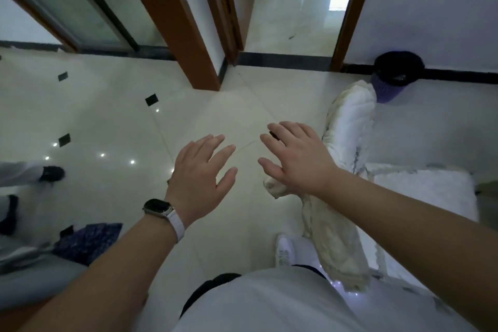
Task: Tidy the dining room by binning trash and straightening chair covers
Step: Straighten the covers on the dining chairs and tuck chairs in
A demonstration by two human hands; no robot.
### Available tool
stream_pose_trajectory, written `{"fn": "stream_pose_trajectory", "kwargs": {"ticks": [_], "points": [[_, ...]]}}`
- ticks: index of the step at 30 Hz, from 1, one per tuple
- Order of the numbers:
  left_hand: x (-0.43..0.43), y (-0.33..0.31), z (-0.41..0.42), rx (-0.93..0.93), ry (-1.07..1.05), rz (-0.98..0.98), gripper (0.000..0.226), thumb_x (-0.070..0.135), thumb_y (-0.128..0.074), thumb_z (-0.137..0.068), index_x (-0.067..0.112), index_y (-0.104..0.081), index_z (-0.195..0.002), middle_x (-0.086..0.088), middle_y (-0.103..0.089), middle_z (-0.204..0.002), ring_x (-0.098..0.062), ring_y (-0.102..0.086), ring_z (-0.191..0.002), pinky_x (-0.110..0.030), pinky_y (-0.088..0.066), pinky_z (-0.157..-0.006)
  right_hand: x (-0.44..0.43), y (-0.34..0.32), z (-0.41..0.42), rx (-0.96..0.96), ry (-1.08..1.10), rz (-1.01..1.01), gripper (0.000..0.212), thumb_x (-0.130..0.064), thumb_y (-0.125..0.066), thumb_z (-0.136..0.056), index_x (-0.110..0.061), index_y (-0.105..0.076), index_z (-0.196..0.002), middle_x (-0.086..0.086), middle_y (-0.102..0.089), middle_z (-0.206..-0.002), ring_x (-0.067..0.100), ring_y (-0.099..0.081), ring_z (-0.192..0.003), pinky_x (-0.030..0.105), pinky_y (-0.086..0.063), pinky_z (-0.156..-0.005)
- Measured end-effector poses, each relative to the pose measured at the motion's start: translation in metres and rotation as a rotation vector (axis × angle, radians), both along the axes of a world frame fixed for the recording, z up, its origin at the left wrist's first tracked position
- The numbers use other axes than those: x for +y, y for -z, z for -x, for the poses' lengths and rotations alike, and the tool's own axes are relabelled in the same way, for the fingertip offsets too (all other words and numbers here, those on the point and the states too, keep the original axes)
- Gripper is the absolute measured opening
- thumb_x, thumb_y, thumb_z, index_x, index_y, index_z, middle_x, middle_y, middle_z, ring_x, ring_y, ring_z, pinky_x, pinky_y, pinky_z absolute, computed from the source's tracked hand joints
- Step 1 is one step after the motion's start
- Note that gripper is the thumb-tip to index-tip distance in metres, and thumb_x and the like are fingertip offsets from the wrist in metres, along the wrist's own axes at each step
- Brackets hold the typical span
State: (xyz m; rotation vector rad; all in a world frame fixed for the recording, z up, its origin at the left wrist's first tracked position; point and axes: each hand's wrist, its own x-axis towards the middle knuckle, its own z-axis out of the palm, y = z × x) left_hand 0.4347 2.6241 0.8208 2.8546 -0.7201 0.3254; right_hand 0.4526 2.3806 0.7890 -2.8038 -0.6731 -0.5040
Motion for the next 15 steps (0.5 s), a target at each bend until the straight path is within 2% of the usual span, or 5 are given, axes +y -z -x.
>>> {"fn": "stream_pose_trajectory", "kwargs": {"ticks": [9, 15], "points": [[-0.038, 0.016, -0.107, 0.057, 0.356, -0.007, 0.044, 0.040, -0.052, -0.093, 0.015, -0.064, -0.127, -0.011, -0.058, -0.137, -0.031, -0.050, -0.128, -0.050, -0.039, -0.105, -0.016, -0.002, -0.018, 0.050, 0.300, -0.031, 0.049, -0.050, -0.047, -0.094, -0.011, -0.065, -0.118, 0.012, -0.062, -0.127, 0.032, -0.056, -0.116, 0.046, -0.041, -0.097], [-0.046, 0.026, -0.186, 0.085, 0.613, 0.041, 0.044, 0.041, -0.050, -0.093, 0.016, -0.064, -0.126, -0.010, -0.058, -0.135, -0.031, -0.051, -0.125, -0.045, -0.036, -0.104, -0.010, -0.001, -0.030, 0.168, 0.520, 0.080, 0.050, -0.050, -0.046, -0.095, -0.012, -0.064, -0.121, 0.012, -0.060, -0.131, 0.032, -0.054, -0.120, 0.044, -0.039, -0.100]]}}
